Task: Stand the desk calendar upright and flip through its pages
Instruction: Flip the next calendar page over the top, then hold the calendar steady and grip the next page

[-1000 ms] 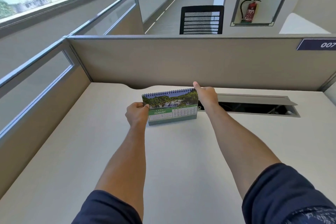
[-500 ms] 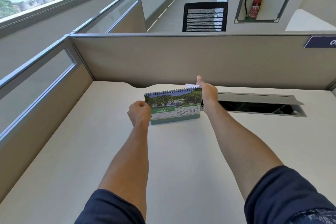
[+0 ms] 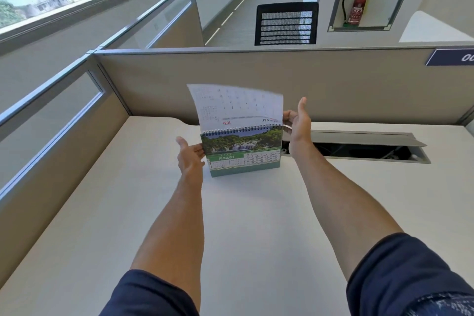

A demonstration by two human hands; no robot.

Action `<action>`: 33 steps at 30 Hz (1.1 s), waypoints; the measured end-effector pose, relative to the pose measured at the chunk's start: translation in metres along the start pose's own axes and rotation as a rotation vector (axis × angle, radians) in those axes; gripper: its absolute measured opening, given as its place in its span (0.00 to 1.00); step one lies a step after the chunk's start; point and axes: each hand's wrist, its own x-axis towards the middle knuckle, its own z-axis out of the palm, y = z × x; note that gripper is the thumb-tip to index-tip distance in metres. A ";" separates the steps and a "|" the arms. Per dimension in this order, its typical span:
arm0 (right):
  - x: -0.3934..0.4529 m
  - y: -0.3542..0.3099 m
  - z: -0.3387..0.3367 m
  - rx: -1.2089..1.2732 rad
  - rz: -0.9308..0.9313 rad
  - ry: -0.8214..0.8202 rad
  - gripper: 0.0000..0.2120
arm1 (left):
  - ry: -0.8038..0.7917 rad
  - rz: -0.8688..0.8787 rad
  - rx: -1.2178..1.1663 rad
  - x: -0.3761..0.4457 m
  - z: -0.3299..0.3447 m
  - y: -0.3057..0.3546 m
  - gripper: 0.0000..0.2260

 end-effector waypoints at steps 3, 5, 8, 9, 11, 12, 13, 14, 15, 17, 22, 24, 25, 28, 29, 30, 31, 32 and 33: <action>0.004 0.000 -0.006 -0.072 0.000 -0.039 0.37 | -0.037 -0.037 -0.062 -0.004 -0.003 0.005 0.44; 0.005 0.002 -0.008 -0.209 -0.032 -0.064 0.32 | -0.103 -0.070 -0.079 -0.007 -0.007 0.008 0.47; 0.006 0.005 -0.012 -0.318 -0.125 -0.069 0.16 | -0.140 -0.090 -0.083 -0.009 -0.010 0.010 0.48; 0.007 0.006 -0.013 -0.343 -0.162 -0.085 0.11 | -0.133 -0.076 -0.063 -0.008 -0.010 0.010 0.47; 0.007 0.008 -0.016 -0.409 -0.199 -0.119 0.08 | -0.136 -0.034 -0.019 -0.005 -0.009 0.010 0.45; 0.007 0.009 -0.017 -0.443 -0.204 -0.129 0.09 | -0.146 -0.024 -0.010 -0.003 -0.009 0.010 0.44; 0.007 0.011 -0.018 -0.477 -0.213 -0.134 0.10 | -0.150 -0.020 -0.002 -0.003 -0.010 0.010 0.42; 0.008 0.013 -0.019 -0.509 -0.226 -0.139 0.11 | -0.144 -0.014 0.014 -0.002 -0.009 0.011 0.40; 0.007 0.015 -0.019 -0.536 -0.237 -0.140 0.12 | -0.124 -0.007 0.039 -0.002 -0.009 0.011 0.36; 0.007 0.017 -0.018 -0.584 -0.247 -0.117 0.14 | -0.055 0.019 0.102 -0.001 -0.007 0.011 0.26; 0.008 0.017 -0.019 -0.610 -0.212 -0.063 0.11 | 0.041 0.132 0.266 0.004 -0.005 0.002 0.10; 0.007 0.017 -0.022 -0.594 -0.186 -0.050 0.13 | 0.066 0.165 0.303 0.004 -0.005 0.001 0.10; 0.007 0.017 -0.023 -0.584 -0.168 -0.038 0.16 | 0.075 0.180 0.321 0.004 -0.005 0.001 0.09; 0.008 0.018 -0.026 -0.603 -0.123 0.057 0.25 | 0.092 0.207 0.352 0.003 -0.003 0.000 0.07; 0.010 0.018 -0.027 -0.623 -0.105 0.098 0.30 | 0.096 0.207 0.354 0.003 -0.003 0.000 0.07; 0.011 0.018 -0.027 -0.639 -0.087 0.132 0.33 | 0.098 0.207 0.353 0.002 -0.003 0.000 0.08; 0.012 0.018 -0.027 -0.644 -0.067 0.153 0.36 | 0.098 0.206 0.350 0.002 -0.003 0.000 0.08; 0.013 0.018 -0.026 -0.633 -0.048 0.158 0.38 | 0.100 0.207 0.349 0.001 -0.003 0.000 0.08; 0.013 0.017 -0.024 -0.614 -0.036 0.148 0.40 | 0.102 0.207 0.347 0.001 -0.003 0.000 0.08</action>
